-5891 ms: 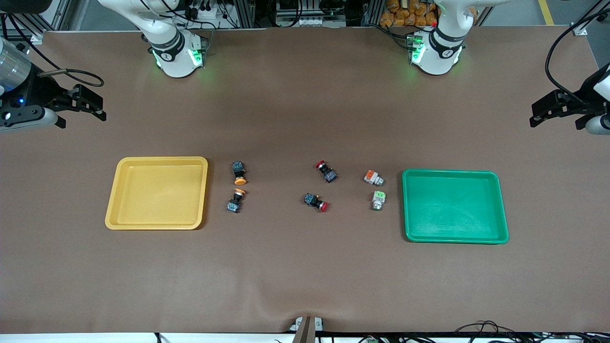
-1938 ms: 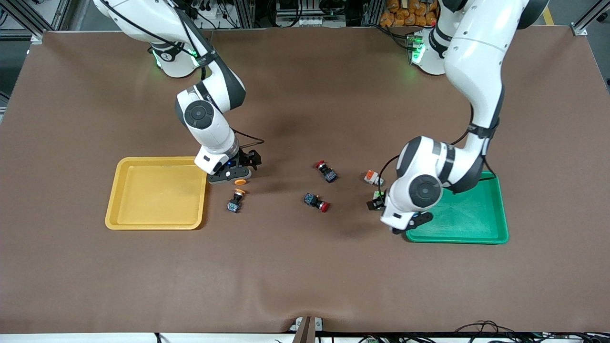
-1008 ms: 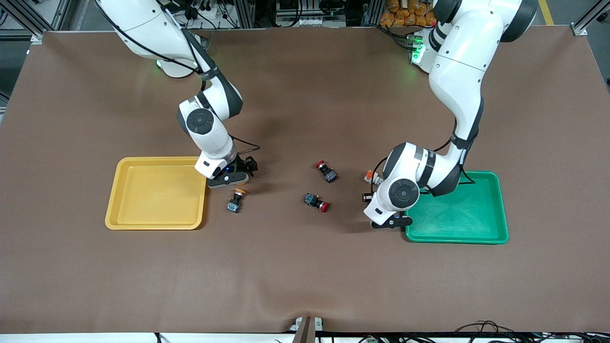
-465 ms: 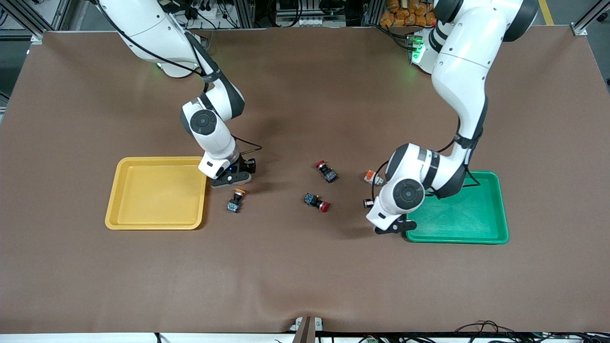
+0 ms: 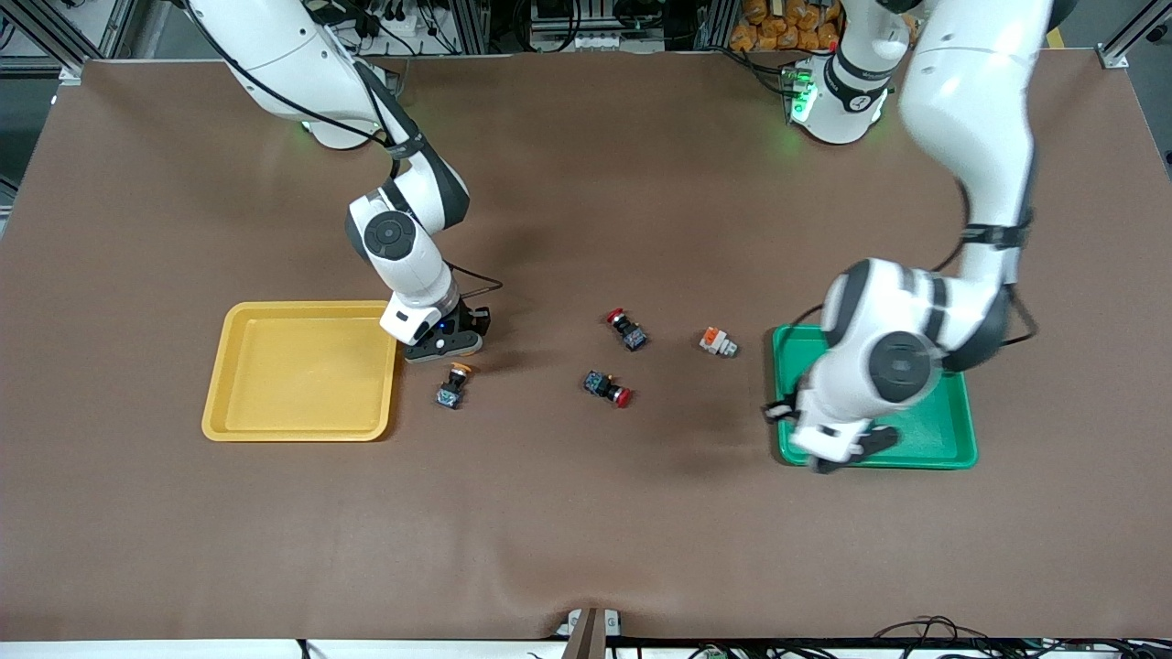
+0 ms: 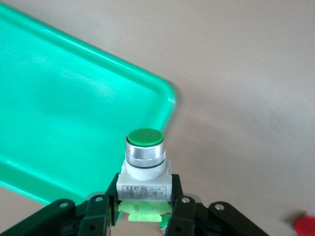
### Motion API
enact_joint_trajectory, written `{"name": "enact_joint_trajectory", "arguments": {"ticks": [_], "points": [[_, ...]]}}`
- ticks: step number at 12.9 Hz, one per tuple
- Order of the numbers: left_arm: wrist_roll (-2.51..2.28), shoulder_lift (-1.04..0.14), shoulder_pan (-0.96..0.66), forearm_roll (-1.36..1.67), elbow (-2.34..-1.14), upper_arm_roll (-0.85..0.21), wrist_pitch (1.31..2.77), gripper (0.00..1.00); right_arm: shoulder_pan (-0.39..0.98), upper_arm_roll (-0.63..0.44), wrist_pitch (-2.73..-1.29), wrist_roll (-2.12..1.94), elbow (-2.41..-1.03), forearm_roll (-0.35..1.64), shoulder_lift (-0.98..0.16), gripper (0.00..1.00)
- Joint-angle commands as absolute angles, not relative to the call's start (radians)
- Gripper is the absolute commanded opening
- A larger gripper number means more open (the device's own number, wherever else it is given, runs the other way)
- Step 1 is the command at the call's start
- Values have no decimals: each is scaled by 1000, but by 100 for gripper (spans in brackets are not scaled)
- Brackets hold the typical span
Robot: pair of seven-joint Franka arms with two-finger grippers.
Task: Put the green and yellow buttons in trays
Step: 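Lower the right gripper over the yellow tray while the left gripper lowers too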
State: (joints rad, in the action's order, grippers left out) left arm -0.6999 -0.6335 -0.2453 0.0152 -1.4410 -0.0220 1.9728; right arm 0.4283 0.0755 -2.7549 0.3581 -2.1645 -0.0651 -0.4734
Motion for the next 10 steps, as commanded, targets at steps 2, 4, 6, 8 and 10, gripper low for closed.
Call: {"name": "enact_joint_trajectory", "arguments": {"ticks": [2,4,6,8,10], "points": [[-755,-627,-134,-11,-1463,-22,1909,0,400,83,-2575,357,-2116,-94,-394,0],[-749,-627,-65,-6,-1459,-21,1904,0,370,83,-2478,319,-2097,-94,-344,0],[-747,-635,3,-8,-1465,-21,1902,0,315,84,-2373,215,-2051,-92,-321,0],[-752,-664,25,-3,-1497,-25,1899,0,223,84,-2362,47,-2034,-91,-325,0],[-752,-693,17,-3,-1502,-25,1899,0,129,84,-2362,-114,-2034,-89,-324,0]]}}
